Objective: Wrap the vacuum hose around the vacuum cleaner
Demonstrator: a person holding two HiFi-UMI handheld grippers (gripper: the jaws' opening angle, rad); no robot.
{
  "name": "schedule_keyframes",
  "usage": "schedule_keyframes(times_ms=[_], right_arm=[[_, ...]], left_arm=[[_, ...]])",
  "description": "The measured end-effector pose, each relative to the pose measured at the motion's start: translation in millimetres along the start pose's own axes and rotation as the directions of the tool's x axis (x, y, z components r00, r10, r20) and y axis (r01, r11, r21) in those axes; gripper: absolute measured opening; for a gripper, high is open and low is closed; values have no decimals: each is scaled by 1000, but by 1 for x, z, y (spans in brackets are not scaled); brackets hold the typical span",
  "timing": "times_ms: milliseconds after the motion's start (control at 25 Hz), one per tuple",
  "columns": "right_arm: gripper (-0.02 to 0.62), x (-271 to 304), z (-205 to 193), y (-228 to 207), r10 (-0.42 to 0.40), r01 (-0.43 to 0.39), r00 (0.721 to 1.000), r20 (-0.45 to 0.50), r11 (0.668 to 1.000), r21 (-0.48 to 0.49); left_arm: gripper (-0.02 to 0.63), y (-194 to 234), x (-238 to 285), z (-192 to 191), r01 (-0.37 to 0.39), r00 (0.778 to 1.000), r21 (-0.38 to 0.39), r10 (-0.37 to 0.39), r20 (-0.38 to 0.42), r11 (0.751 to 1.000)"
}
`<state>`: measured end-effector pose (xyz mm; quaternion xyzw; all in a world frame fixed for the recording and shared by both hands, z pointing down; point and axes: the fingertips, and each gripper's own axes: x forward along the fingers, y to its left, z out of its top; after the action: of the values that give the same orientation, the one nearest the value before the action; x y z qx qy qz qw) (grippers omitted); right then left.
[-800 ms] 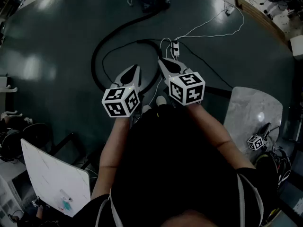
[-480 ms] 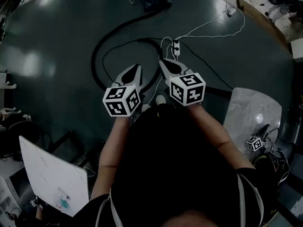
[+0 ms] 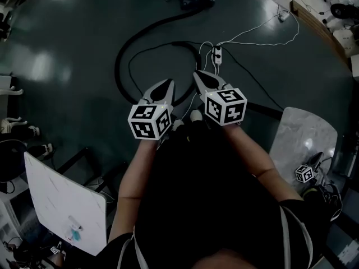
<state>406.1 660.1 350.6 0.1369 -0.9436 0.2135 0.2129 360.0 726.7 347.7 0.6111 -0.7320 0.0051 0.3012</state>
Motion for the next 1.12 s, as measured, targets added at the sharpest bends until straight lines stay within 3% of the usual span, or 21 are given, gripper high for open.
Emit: schedule_keyframes(times_ms=[480,800,1120], right_arm=[[-5,10,-24,10,-63,63,997,-45,998,-6],[-3,16,-20,-21,-113,114,993,-46,993,25],[-3,27,-13,-82,-126,130,989,-72,990,52]], left_arm=[[8,37,-13,-22,-2,1000,-66,0,-21,998],[8,39,8,-26,8,999,-97,-13,-50,995],[8,21,64,-17,43,997,-104,-50,-67,994]])
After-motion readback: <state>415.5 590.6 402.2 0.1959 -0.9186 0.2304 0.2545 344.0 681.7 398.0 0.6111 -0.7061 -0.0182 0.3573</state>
